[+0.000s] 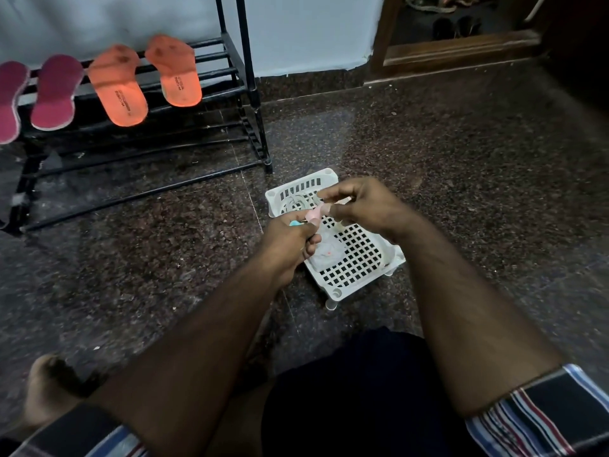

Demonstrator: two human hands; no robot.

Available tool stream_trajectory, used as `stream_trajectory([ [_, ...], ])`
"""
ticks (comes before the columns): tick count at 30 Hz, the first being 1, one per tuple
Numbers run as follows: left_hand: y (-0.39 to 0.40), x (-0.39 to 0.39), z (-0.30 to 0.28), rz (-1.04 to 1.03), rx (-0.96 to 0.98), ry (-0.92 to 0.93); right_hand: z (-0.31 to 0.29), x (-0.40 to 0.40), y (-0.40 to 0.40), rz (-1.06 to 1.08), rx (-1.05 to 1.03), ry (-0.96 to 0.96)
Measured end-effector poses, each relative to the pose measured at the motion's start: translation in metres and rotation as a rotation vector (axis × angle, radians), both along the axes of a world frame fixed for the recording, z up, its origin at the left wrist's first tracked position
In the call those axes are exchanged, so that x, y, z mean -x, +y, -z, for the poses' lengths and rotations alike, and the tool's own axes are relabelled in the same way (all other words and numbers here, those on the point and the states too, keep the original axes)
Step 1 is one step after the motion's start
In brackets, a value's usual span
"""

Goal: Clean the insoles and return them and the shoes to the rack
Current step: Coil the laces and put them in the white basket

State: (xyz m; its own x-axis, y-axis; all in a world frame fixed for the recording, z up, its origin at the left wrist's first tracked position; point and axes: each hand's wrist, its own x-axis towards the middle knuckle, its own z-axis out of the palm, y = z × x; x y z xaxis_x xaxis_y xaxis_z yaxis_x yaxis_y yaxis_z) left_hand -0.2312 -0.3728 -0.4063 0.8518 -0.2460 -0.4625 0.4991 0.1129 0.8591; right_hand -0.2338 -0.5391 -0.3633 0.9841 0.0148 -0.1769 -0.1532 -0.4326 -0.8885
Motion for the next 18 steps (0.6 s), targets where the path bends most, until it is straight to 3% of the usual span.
stream_trajectory([
  [4,-0.011,-0.001,-0.01,0.047,-0.073,-0.032,-0.001,0.002,-0.003,0.04,0.039,0.005],
  [9,-0.006,-0.008,-0.012,-0.027,-0.09,-0.016,0.01,0.002,-0.029,0.329,0.362,0.039],
  [18,-0.007,-0.005,-0.004,-0.069,-0.079,-0.003,0.037,0.001,-0.021,0.235,0.533,0.211],
])
